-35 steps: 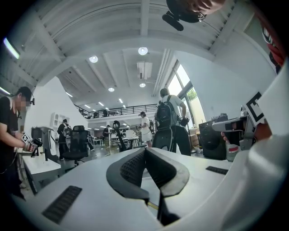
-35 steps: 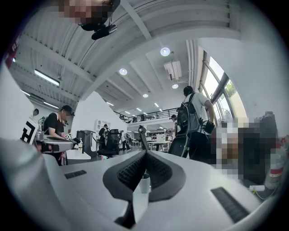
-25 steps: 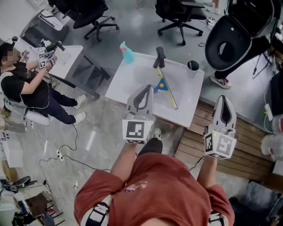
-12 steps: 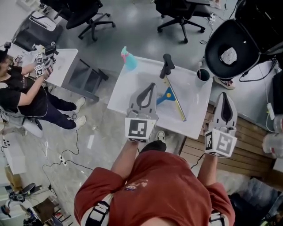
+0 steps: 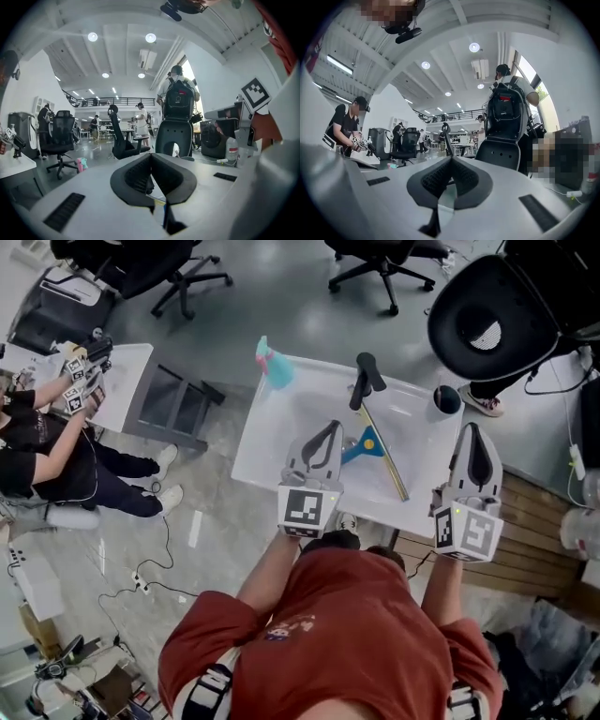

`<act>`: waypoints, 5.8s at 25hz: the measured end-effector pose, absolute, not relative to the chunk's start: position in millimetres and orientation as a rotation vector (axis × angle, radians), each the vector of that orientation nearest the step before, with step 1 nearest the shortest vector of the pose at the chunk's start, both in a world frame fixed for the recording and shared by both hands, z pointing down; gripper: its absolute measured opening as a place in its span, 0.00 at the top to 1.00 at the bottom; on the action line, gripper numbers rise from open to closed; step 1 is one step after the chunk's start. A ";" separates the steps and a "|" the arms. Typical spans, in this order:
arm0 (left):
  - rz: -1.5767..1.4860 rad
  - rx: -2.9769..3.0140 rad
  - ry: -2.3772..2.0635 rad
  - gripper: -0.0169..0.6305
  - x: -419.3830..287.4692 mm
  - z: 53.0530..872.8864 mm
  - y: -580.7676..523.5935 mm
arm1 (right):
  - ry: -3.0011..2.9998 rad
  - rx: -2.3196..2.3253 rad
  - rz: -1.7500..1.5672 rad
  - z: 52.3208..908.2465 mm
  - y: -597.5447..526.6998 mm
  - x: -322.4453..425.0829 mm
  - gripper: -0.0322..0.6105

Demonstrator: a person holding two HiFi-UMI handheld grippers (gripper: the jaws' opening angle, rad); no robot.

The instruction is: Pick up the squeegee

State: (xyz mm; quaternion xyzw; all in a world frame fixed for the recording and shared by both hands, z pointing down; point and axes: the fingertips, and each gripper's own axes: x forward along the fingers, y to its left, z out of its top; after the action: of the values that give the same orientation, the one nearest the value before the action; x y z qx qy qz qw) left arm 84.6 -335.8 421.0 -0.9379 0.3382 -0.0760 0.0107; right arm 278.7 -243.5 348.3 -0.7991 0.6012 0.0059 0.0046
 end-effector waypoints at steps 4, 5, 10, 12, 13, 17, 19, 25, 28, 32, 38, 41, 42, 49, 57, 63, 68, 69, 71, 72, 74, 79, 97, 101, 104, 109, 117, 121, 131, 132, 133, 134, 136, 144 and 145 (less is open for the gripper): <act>-0.353 -2.960 1.017 0.95 88.3 458.5 -344.0 | 1.934 -2.497 -0.052 379.8 -263.1 268.2 0.94; -0.387 -2.974 1.007 0.95 90.2 469.2 -345.2 | 1.942 -2.483 -0.082 386.4 -265.4 266.2 0.94; -0.604 -2.980 0.933 0.95 96.3 526.5 -352.8 | 1.983 -2.453 -0.155 408.9 -276.0 260.6 0.94; -0.741 -2.938 0.812 0.95 99.4 551.6 -350.6 | 1.995 -2.451 -0.175 416.1 -279.2 263.2 0.94; -0.799 -2.919 0.753 0.95 101.1 562.1 -349.1 | 2.001 -2.450 -0.183 418.8 -281.0 264.9 0.94; -0.921 -2.912 0.644 0.94 110.5 592.2 -346.2 | 2.025 -2.435 -0.202 422.7 -297.0 271.6 0.94; -0.985 -2.920 0.617 0.94 112.3 606.7 -344.9 | 2.041 -2.422 -0.208 423.1 -307.7 272.6 0.94; -1.171 -2.891 0.540 0.93 113.1 644.5 -343.1 | 2.119 -2.362 -0.265 440.5 -332.0 270.2 0.94; -1.229 -2.888 0.471 0.87 118.7 658.0 -340.3 | 2.146 -2.334 -0.288 452.5 -339.5 272.4 0.94; -1.299 -2.857 0.374 0.77 124.1 676.3 -330.4 | 2.175 -2.304 -0.300 461.1 -339.8 273.0 0.94; -1.400 -2.801 0.259 0.71 131.9 693.7 -330.9 | 2.186 -2.284 -0.333 460.9 -348.6 280.7 0.94; -1.438 -2.778 0.248 0.71 136.0 702.7 -331.5 | 2.184 -2.285 -0.342 463.8 -348.1 289.4 0.94; -1.449 -2.771 0.243 0.71 137.5 705.3 -331.6 | 2.176 -2.285 -0.348 466.0 -347.0 293.2 0.94; -1.499 -2.750 0.230 0.71 146.3 717.2 -331.7 | 2.214 -2.264 -0.362 466.0 -351.6 302.4 0.94; -1.510 -2.708 0.244 0.76 156.5 723.2 -336.0 | 2.243 -2.242 -0.384 472.9 -359.6 315.1 0.94; -1.533 -2.710 0.274 0.77 159.3 724.7 -336.9 | 2.268 -2.203 -0.396 477.7 -367.4 322.9 0.94; -1.562 -2.698 0.312 0.77 162.1 725.0 -338.4 | 2.298 -2.165 -0.394 480.4 -373.0 330.1 0.94; -1.566 -2.699 0.327 0.77 163.2 724.8 -338.8 | 2.299 -2.157 -0.392 480.3 -373.5 332.2 0.94; -1.578 -2.707 0.368 0.77 164.8 723.8 -338.9 | 2.305 -2.141 -0.387 479.6 -374.3 335.4 0.94; -1.586 -2.712 0.391 0.77 165.0 723.0 -338.6 | 2.310 -2.132 -0.384 479.1 -374.7 336.1 0.94; -1.596 -2.718 0.427 0.77 164.9 721.0 -338.2 | 2.324 -2.119 -0.378 478.8 -375.7 336.4 0.94; -1.598 -2.733 0.479 0.77 162.9 714.0 -332.0 | 2.331 -2.113 -0.378 478.2 -373.5 334.3 0.94; -1.457 -2.814 0.568 0.77 112.2 661.6 -322.9 | 2.321 -2.225 -0.266 450.2 -334.2 245.3 0.94; -1.407 -2.799 0.573 0.77 95.0 647.9 -318.0 | 2.317 -2.240 -0.229 440.3 -321.4 222.5 0.94; -1.368 -2.795 0.600 0.77 81.6 635.4 -314.5 | 2.310 -2.249 -0.201 431.6 -309.6 208.5 0.94; -1.315 -2.792 0.668 0.77 57.0 618.8 -312.3 | 2.305 -2.261 -0.173 422.7 -290.2 185.9 0.94; -1.269 -2.804 0.784 0.77 14.7 604.7 -303.5 | 2.300 -2.270 -0.147 413.1 -273.0 153.7 0.94; -1.220 -2.834 0.878 0.77 -9.3 594.1 -300.4 | 2.316 -2.258 -0.124 406.5 -266.4 135.5 0.94; -1.092 -2.901 1.093 0.78 -40.5 571.6 -305.0 | 2.372 -2.257 -0.059 396.9 -249.4 98.1 0.94; -1.067 -2.899 1.105 0.78 -40.9 565.9 -305.8 | 2.377 -2.253 -0.053 395.0 -248.2 93.9 0.94; -1.039 -2.893 1.116 0.78 -40.6 559.4 -306.8 | 2.381 -2.248 -0.048 393.4 -247.7 91.0 0.94; -1.007 -2.888 1.126 0.78 -39.5 552.5 -308.0 | 2.381 -2.246 -0.044 392.2 -247.5 89.9 0.94; -0.940 -2.879 1.151 0.78 -37.8 538.6 -310.6 | 2.375 -2.251 -0.035 390.8 -247.2 91.2 0.94; -0.693 -2.775 1.340 0.78 -61.0 478.3 -323.2 | 2.331 -2.263 -0.002 384.0 -242.1 98.5 0.94; -0.656 -2.758 1.372 0.78 -64.9 469.5 -325.2 | 2.326 -2.264 0.003 383.0 -242.1 99.6 0.94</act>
State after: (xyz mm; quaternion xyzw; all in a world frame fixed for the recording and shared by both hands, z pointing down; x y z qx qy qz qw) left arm -64.9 -325.2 469.5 -0.8756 0.4357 -0.2084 -0.0039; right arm 99.6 -242.1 383.0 -0.6965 0.7157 0.0010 -0.0522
